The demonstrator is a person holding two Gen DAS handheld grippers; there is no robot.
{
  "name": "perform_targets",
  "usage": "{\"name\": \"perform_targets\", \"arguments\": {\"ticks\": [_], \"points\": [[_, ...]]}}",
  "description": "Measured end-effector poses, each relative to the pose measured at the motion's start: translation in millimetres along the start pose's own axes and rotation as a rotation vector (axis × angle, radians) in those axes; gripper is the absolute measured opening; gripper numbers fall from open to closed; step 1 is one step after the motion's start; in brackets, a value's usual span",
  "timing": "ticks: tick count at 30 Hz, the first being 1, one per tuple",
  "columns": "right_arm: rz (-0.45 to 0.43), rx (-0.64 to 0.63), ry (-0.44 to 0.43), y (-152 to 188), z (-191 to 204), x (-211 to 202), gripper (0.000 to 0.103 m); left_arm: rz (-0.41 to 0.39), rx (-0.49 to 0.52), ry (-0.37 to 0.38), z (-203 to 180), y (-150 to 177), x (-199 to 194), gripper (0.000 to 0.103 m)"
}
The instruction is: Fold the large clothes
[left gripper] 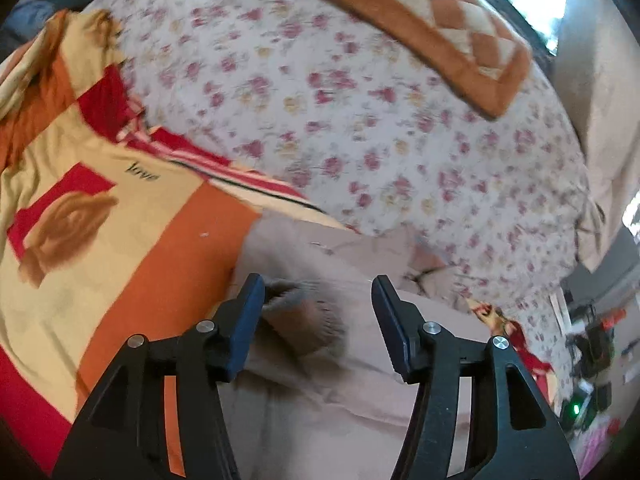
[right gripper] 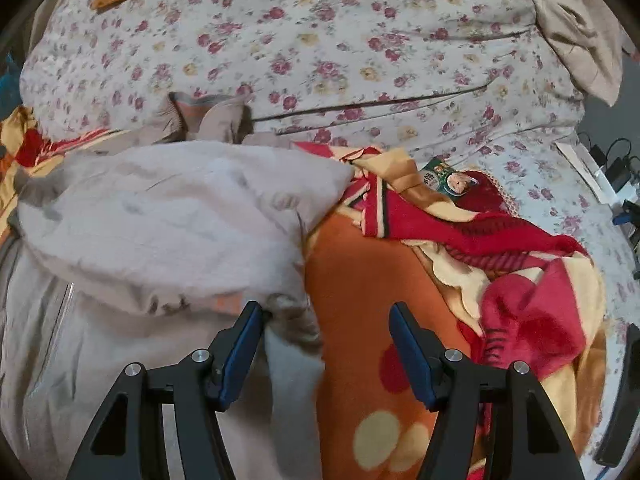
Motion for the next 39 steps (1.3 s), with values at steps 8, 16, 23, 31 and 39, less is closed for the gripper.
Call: {"name": "perform_targets", "arguments": {"ticks": [8, 16, 23, 31, 39], "points": [[-0.001, 0.041, -0.054, -17.7, 14.2, 42.3, 0.034, 0.145, 0.115, 0.028, -29.6, 31.4, 42.3, 0.064], [0.003, 0.131, 0.028, -1.9, -6.1, 18.4, 0.018, 0.351, 0.123, -0.09, -6.1, 73.4, 78.2, 0.064], [0.055, 0.23, -0.053, 13.2, -23.4, -23.7, 0.041, 0.303, 0.066, -0.07, -0.1, 58.7, 57.2, 0.064], [-0.025, 0.253, -0.227, -28.5, 12.9, -45.9, 0.044, 0.238, 0.111, -0.129, -1.7, 44.4, 53.8, 0.064], [0.05, 0.15, -0.131, -14.9, 34.5, 48.8, 0.044, 0.291, 0.17, -0.207, 4.9, 59.6, 77.2, 0.068]]}}
Point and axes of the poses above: each gripper's, at about its wrist camera, not at the fingertips, and x roughly the way its jaws point, z to its left, y to its underside, the point moved 9 cm from there along x, roughly the way its jaws point, and after that the axes turned 11 degrees about x, right-handed, at the moved point
